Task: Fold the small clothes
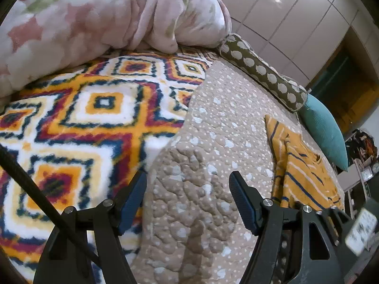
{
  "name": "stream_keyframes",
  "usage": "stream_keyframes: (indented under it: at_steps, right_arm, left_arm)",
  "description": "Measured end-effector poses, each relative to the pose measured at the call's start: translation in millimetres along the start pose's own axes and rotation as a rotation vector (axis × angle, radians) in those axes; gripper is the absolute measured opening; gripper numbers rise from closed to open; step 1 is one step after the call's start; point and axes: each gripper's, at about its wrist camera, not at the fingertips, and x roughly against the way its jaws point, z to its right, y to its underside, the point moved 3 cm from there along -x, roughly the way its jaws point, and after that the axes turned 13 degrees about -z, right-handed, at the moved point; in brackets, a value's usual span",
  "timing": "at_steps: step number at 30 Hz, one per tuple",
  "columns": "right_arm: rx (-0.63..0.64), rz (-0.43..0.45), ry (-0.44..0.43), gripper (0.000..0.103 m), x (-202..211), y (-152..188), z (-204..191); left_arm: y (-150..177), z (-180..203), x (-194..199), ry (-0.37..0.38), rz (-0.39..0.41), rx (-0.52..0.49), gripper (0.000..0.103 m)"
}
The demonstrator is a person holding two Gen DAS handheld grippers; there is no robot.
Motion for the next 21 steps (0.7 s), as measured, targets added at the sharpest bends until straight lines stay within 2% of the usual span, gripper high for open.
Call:
stream_keyframes:
  at_steps: [1,2,4,7,9,13,15,17,21]
  right_arm:
    - [-0.023,-0.009,-0.035,0.031,-4,-3,2]
    - [-0.054,-0.025,-0.068,0.020,-6,-8,4]
    - [-0.118,-0.049,-0.111,0.013,-3,-16,8]
    - [-0.196,-0.039,-0.234,0.009,11,-23,11]
    - [-0.230,-0.028,-0.290,0.009,18,-26,9]
    - [-0.279,-0.044,-0.348,0.011,10,-25,6]
    - [-0.317,-0.033,-0.399,0.016,10,-21,9]
    - [-0.335,-0.014,-0.446,0.027,17,-18,11]
    - [-0.367,0.049,-0.506,0.028,42,-5,16]
  left_arm:
    - [0,-2,1,-0.001,0.002,0.005,0.071]
    - [-1,-5,2,0.001,0.005,0.013,0.071]
    - [-2,-10,5,0.003,0.015,0.026,0.071]
    - [-5,-15,9,0.003,0.031,0.041,0.071]
    - [-5,-16,11,0.003,0.039,0.046,0.071]
    - [-7,-12,11,0.005,0.040,0.045,0.071]
    - [-7,-8,12,0.005,0.049,0.042,0.071]
    - [-7,-2,13,0.006,0.054,0.036,0.071]
    - [-4,17,14,0.001,0.064,0.007,0.071]
